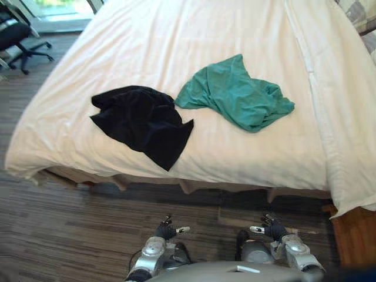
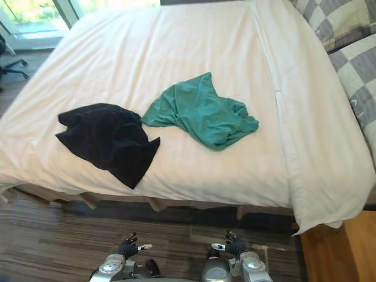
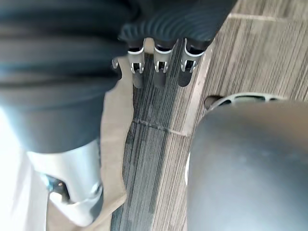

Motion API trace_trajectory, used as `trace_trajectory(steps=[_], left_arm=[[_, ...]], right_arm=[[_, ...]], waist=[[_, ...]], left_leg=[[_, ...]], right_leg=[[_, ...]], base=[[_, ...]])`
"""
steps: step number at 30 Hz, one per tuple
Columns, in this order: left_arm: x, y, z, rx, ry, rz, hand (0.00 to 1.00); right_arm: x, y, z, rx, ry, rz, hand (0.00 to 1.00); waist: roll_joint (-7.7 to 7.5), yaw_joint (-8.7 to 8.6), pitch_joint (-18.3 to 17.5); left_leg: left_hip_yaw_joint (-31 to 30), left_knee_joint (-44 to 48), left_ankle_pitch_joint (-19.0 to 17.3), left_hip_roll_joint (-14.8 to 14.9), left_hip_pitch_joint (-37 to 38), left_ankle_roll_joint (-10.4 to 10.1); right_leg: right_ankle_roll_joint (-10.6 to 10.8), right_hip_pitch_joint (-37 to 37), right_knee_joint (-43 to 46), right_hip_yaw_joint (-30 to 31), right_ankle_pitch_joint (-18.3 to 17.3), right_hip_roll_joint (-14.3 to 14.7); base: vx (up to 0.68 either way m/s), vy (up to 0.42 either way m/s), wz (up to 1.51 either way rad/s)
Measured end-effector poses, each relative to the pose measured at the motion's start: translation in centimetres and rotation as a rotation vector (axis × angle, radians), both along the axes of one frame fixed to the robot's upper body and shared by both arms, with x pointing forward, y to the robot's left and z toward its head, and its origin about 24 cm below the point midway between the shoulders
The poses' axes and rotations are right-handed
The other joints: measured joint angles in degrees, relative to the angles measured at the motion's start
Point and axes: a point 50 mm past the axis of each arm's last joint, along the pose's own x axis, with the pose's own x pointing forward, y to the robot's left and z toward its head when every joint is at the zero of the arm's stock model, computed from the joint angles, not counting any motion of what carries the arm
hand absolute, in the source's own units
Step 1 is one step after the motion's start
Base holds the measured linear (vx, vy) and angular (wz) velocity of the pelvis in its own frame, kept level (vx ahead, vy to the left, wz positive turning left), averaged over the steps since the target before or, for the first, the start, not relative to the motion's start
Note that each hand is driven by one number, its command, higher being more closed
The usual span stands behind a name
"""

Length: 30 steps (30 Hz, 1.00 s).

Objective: Tidy the bed and pick cloth on bed and put in laundry

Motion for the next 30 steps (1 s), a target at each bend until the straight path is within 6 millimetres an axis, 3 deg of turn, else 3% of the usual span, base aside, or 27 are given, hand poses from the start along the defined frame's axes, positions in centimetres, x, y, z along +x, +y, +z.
trace_trajectory(steps=[2, 3, 5, 6, 7, 8, 11, 13, 14, 16, 20, 22, 23, 24, 26, 27, 29, 30], left_arm=[[-0.3, 0.5, 0.0, 0.007, 0.003, 0.022, 0.00], [-0.4, 0.4, -0.1, 0.004, 0.008, 0.022, 0.00], [-0.4, 0.1, -0.1, -0.003, 0.002, 0.018, 0.00], [-0.2, 0.1, 0.0, -0.003, -0.013, 0.013, 0.00], [0.1, 0.1, 0.1, -0.002, -0.024, 0.009, 0.00], [0.8, 0.5, 0.4, 0.010, -0.046, 0.004, 0.00], [0.5, 0.8, 0.3, 0.005, -0.046, 0.013, 0.00], [1.2, 0.2, 0.5, -0.021, -0.071, 0.008, 0.00], [1.4, -0.4, 0.6, -0.044, -0.082, 0.001, 0.00], [1.8, -2.8, 0.8, -0.135, -0.118, 0.005, 0.00], [1.3, -4.1, 0.6, -0.194, -0.120, 0.018, 0.00], [0.9, -4.2, 0.4, -0.194, -0.103, 0.019, 0.00], [0.7, -4.1, 0.3, -0.185, -0.090, 0.000, 0.00], [0.4, -3.8, 0.1, -0.174, -0.061, -0.006, 0.00], [0.2, -3.3, -0.1, -0.157, -0.025, -0.003, 0.00], [0.0, -2.4, -0.2, -0.126, -0.003, -0.001, 0.00], [-0.7, -0.6, -0.6, -0.069, 0.050, -0.020, 0.00], [-0.9, -0.3, -0.7, -0.053, 0.076, -0.039, 0.00]], right_arm=[[0.1, 0.1, 0.0, -0.006, 0.014, -0.007, 0.00], [0.3, 0.0, 0.0, -0.009, 0.016, -0.010, 0.00], [1.1, -0.3, 0.3, -0.019, 0.003, -0.014, 0.00], [1.7, -0.4, 0.6, -0.013, -0.014, -0.026, 0.00], [2.1, -0.4, 0.8, -0.011, -0.028, -0.035, 0.00], [2.8, -0.2, 1.1, -0.001, -0.048, -0.044, 0.00], [3.3, -0.2, 1.5, -0.009, -0.090, -0.048, 0.00], [3.8, -0.2, 1.9, -0.039, -0.117, -0.039, 0.00], [3.8, -0.7, 2.0, -0.060, -0.119, -0.051, 0.00], [2.6, -2.3, 1.7, -0.115, -0.075, -0.069, 0.00], [0.8, -2.6, 0.9, -0.141, -0.015, -0.064, 0.00], [0.2, -2.6, 0.6, -0.150, 0.005, -0.050, 0.00], [-0.4, -2.6, 0.4, -0.148, 0.010, -0.050, 0.00], [-0.9, -2.4, 0.2, -0.143, 0.012, -0.053, 0.00], [-1.8, -1.9, -0.2, -0.128, 0.024, -0.050, 0.00], [-2.0, -1.7, -0.3, -0.134, 0.030, -0.022, 0.00], [-2.5, -0.8, -0.6, -0.110, 0.026, -0.016, 0.00], [-3.1, -0.6, -0.7, -0.096, 0.028, -0.033, 0.00]], waist=[[0.06, 0.38, 0.00], [1.02, 0.20, -0.20], [2.23, -0.61, -0.07], [3.51, -1.18, -0.15], [3.73, -1.53, 0.34], [1.76, -1.31, 1.73], [-0.10, -1.86, 1.36], [-0.23, -2.87, 1.62], [0.57, -3.57, 1.49], [2.42, -3.68, 1.13], [3.45, -3.69, 0.61], [4.14, -3.67, 0.16], [4.08, -3.58, 0.12], [3.16, -2.84, 0.16], [1.93, -2.29, -1.90], [1.17, -1.94, -2.82], [-0.26, -2.54, -3.46], [-0.64, -3.00, -3.67]], left_leg=[[0.71, 4.87, -1.14, 0.91, -2.27, 0.85], [0.66, 4.04, -2.00, 0.84, -2.43, 1.19], [0.83, -1.34, -2.57, 0.42, -1.68, 1.24], [1.06, -4.62, -3.52, 0.41, -1.83, 0.53], [1.47, -5.84, -4.39, 0.68, -1.91, 0.01], [2.92, -5.55, -4.01, -0.08, -1.97, -0.06], [5.19, -2.37, -4.48, -0.63, -1.50, -0.77], [5.10, 1.65, -5.38, 0.06, -2.93, -0.79], [5.17, 3.60, -6.19, 1.75, -3.76, -0.13], [2.94, 3.76, -5.83, 5.89, -3.80, -0.90], [-3.94, 0.48, -5.83, 8.29, -3.73, -0.94], [-7.10, -0.70, -5.88, 7.75, -3.59, -1.08], [-7.80, -2.14, -5.93, 6.13, -2.39, -1.53], [-8.56, -4.08, -4.98, 4.61, -0.20, -4.74], [-5.40, -6.90, -4.58, 2.71, 1.03, -3.62], [-4.35, -8.23, -4.39, 2.31, 0.90, -3.39], [-5.60, -9.73, -3.41, 1.55, 0.98, -3.37], [-7.08, -10.77, -2.73, 1.62, 1.00, -3.32]], right_leg=[[0.63, -1.15, 0.30, 1.04, -0.45, -0.47], [0.74, -2.69, 1.25, 1.93, -0.55, -0.55], [0.71, -6.34, 3.75, 2.21, -1.05, -0.41], [0.50, -9.22, 6.66, 1.93, -2.03, -0.06], [0.35, -10.85, 9.27, 1.78, -2.88, 0.08], [-0.14, -14.21, 15.75, 1.09, -4.85, -1.77], [-1.86, -19.22, 25.56, 1.29, -10.12, -5.44], [-2.45, -20.46, 28.87, 3.08, -11.97, -6.48], [-2.56, -20.52, 29.34, 3.14, -12.33, -6.32], [-1.96, -19.40, 29.28, 3.77, -12.63, -5.88], [-0.18, -17.34, 26.72, 4.43, -12.24, -2.96], [2.21, -15.33, 23.47, 4.07, -10.96, -1.35], [3.47, -13.58, 21.91, 3.59, -10.18, -1.27], [3.26, -12.86, 20.98, 3.91, -9.40, -1.72], [2.27, -11.64, 17.91, 1.01, -8.78, -4.18], [3.49, -10.61, 15.21, -0.17, -7.13, -4.39], [5.66, -8.51, 9.75, 0.92, -3.71, -2.38], [5.04, -6.48, 6.28, 1.28, -1.73, -1.14]], base=[[-0.09, 0.086, -0.34], [-0.10, 0.125, -0.28], [-0.09, 0.098, -0.19], [-0.08, 0.039, -0.06], [-0.08, -0.004, -0.06], [-0.08, -0.062, -0.25], [-0.03, -0.139, -0.29], [0.00, -0.260, -0.14], [-0.03, -0.339, -0.12], [-0.03, -0.224, -0.12], [-0.03, 0.004, -0.24], [0.01, 0.186, -0.27], [0.04, 0.270, -0.25], [0.03, 0.293, -0.26], [0.04, 0.299, -0.30], [0.08, 0.302, -0.26], [0.13, 0.157, 0.17], [0.17, 0.075, 0.49]])
